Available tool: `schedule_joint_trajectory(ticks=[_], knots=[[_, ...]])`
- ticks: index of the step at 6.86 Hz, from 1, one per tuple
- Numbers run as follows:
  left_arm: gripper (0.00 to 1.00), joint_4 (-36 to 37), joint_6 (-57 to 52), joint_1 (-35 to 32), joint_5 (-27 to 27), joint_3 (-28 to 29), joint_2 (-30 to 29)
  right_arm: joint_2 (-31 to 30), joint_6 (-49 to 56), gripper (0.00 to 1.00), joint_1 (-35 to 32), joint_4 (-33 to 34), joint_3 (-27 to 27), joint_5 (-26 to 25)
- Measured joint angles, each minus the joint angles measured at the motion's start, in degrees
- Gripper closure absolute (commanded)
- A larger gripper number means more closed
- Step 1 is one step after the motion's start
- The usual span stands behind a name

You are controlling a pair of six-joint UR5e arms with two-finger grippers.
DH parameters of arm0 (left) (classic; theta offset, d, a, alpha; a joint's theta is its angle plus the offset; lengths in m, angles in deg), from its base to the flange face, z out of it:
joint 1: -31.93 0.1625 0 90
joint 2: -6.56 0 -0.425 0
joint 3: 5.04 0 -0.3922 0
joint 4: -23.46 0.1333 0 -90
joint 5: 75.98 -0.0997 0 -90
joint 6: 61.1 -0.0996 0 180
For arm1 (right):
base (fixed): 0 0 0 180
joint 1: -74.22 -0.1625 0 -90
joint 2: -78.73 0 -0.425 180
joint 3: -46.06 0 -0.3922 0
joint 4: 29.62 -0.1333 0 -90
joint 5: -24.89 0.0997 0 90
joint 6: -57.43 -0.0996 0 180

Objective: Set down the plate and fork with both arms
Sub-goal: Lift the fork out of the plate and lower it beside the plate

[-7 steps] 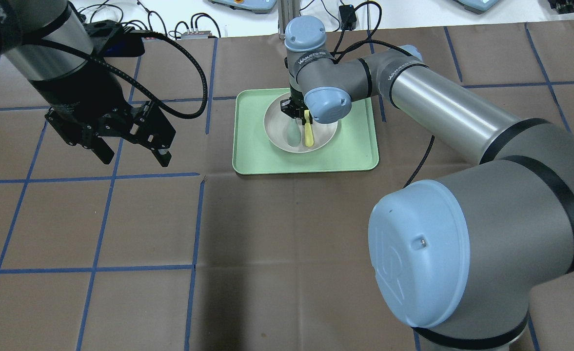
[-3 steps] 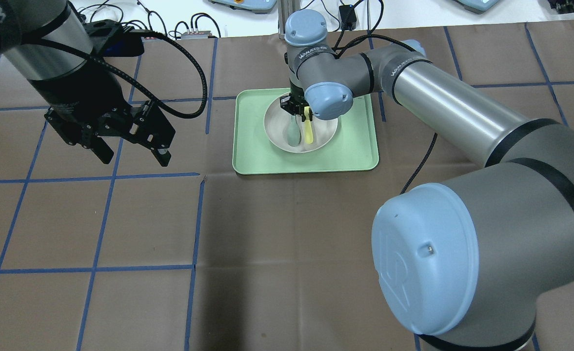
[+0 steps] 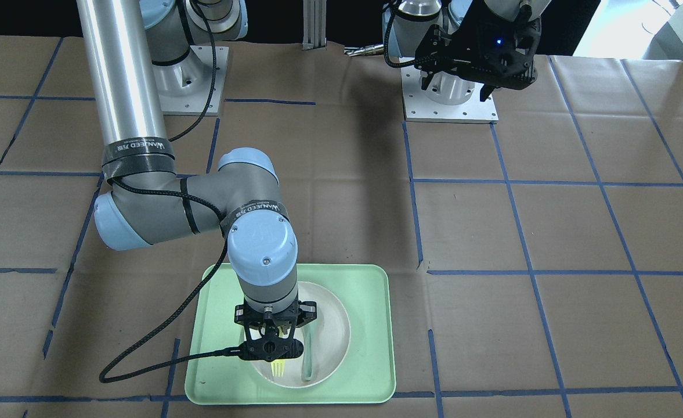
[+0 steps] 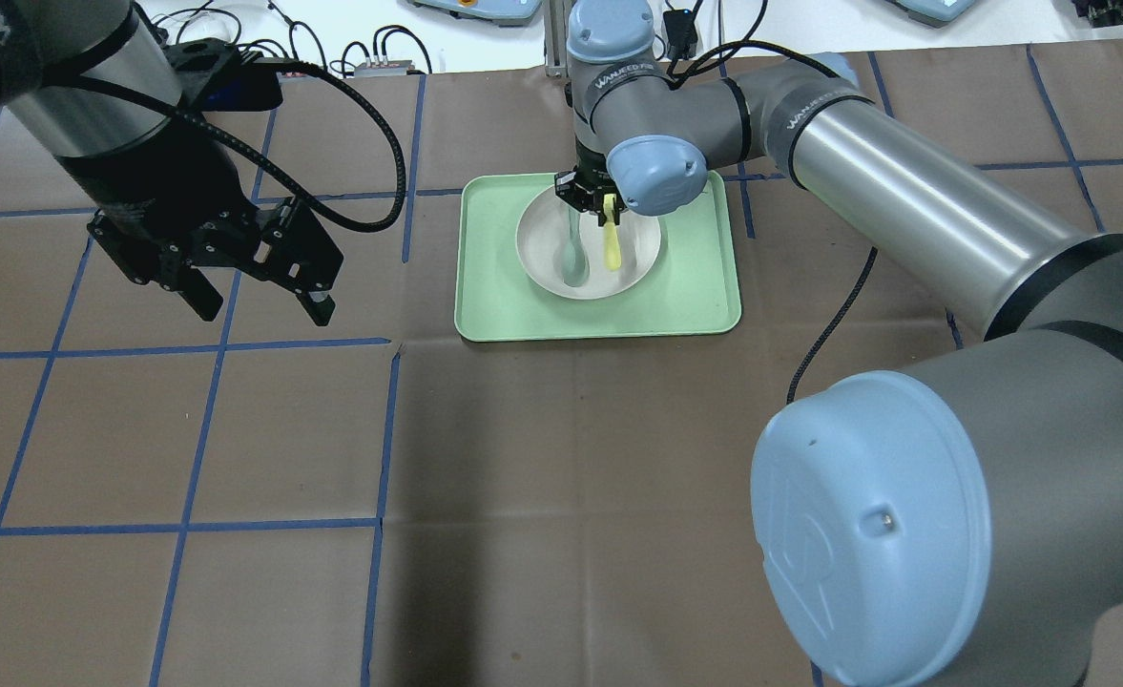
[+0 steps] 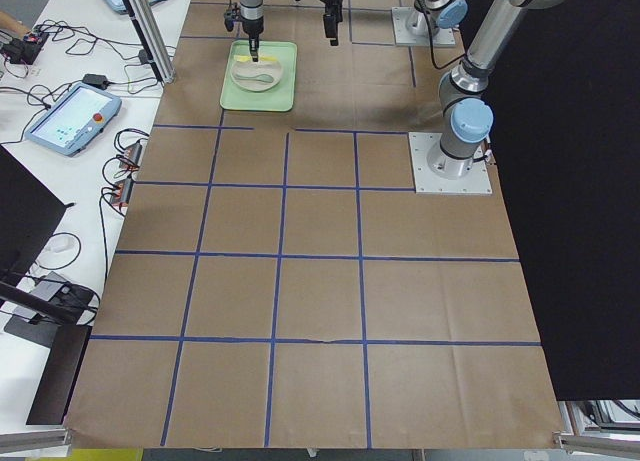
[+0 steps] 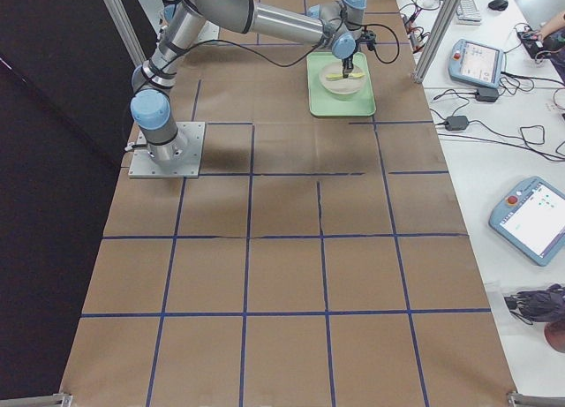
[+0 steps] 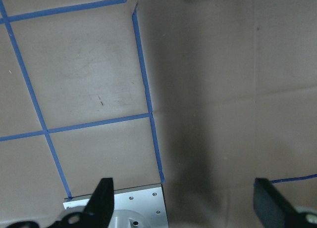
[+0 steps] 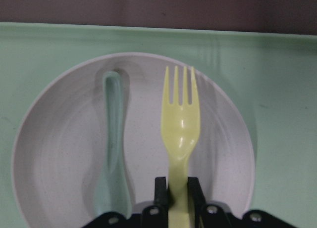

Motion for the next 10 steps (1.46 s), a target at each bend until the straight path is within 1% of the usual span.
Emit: schedule_joint_trajectory(ticks=[2,3,6,8,10], knots=[[0.0,0.0,0.0,0.0,0.06,0.0,0.01,-0.6,0.35,1.0,1.87,-1.01,-0.39,-0.69],[0.0,0.0,0.0,0.0,0.1,0.0,0.01,-0.78,1.44,1.0,3.82,-1.49,-0.69,-1.08],[0.0,0.0,0.04,-0.03,0.05,0.04,-0.02,-1.37,7.4,1.0,9.13,-3.71,-1.79,-1.08],[0.0,0.0,0.04,0.01,-0.08,0.01,-0.04,-0.72,7.73,1.0,9.5,-3.07,-3.77,-0.6],[0.0,0.0,0.01,0.01,-0.16,-0.03,-0.02,0.78,7.58,1.0,9.42,-1.88,-4.13,-0.42]])
